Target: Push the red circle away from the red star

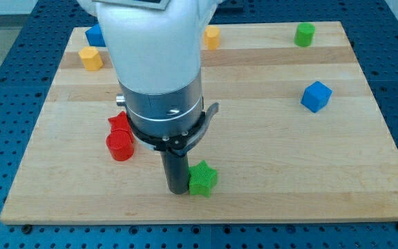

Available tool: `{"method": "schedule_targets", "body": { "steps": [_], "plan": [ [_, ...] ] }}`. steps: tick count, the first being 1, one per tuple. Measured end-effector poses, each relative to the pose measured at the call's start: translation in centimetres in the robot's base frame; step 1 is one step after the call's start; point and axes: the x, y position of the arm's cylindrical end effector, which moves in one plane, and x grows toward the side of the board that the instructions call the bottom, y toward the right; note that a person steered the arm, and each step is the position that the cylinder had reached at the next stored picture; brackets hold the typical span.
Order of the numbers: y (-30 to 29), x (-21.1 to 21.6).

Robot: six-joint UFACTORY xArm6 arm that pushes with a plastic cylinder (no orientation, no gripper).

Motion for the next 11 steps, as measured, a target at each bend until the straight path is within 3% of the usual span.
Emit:
{"method": "schedule_targets", "body": {
  "steps": [3,6,7,9,11],
  "plan": [
    [-3.3,1.1],
    [-11.3,1.5],
    [-14.3,-0.3],
    [-14.5,-8.6],
    [-10.9,-8.2]
  ]
}}
